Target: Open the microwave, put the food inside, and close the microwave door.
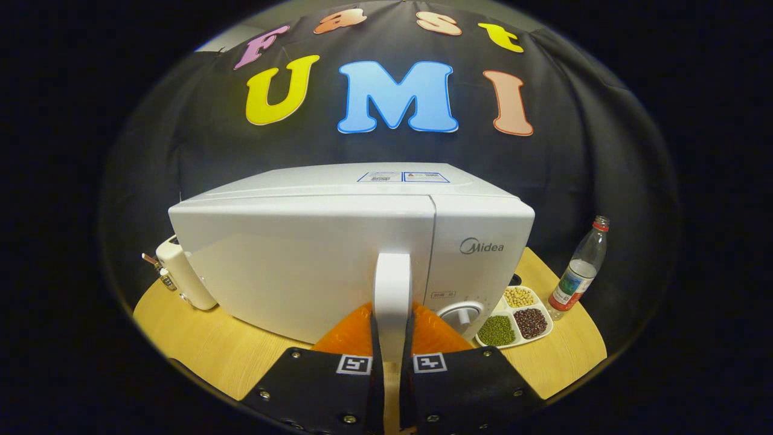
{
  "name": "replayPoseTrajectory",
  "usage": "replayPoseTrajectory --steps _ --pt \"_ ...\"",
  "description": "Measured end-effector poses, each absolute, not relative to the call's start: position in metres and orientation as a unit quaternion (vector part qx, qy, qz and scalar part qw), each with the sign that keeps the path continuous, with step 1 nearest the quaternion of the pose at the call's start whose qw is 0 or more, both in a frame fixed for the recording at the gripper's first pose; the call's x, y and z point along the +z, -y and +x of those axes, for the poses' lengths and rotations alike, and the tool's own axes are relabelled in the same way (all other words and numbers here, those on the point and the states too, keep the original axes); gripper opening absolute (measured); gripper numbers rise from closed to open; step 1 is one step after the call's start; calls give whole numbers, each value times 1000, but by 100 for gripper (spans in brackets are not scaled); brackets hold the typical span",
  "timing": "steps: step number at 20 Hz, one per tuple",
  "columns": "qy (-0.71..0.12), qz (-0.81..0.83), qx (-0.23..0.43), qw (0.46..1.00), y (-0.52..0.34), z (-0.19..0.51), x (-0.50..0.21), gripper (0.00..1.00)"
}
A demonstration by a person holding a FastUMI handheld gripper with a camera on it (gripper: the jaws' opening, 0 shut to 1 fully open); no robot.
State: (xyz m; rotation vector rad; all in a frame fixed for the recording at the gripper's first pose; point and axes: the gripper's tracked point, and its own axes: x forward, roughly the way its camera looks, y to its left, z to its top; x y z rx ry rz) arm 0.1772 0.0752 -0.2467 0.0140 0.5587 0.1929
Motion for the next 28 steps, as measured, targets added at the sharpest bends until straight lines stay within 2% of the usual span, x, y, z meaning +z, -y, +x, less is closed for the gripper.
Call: replayPoseTrajectory --steps 2,3,6,10,14,18,28 --pt "-276 -4 92 957 -75 177 -246 10" --pt "-277 -8 92 957 -74 174 -243 4" --pt "-281 -8 88 956 -76 176 -247 4" --pt "-276 -30 97 956 -78 133 -243 5" --pt "-289 -11 74 954 -84 105 -238 4" --pt "-304 7 81 949 -94 75 -233 13" --pt "-290 -3 86 953 -131 4 -221 17"
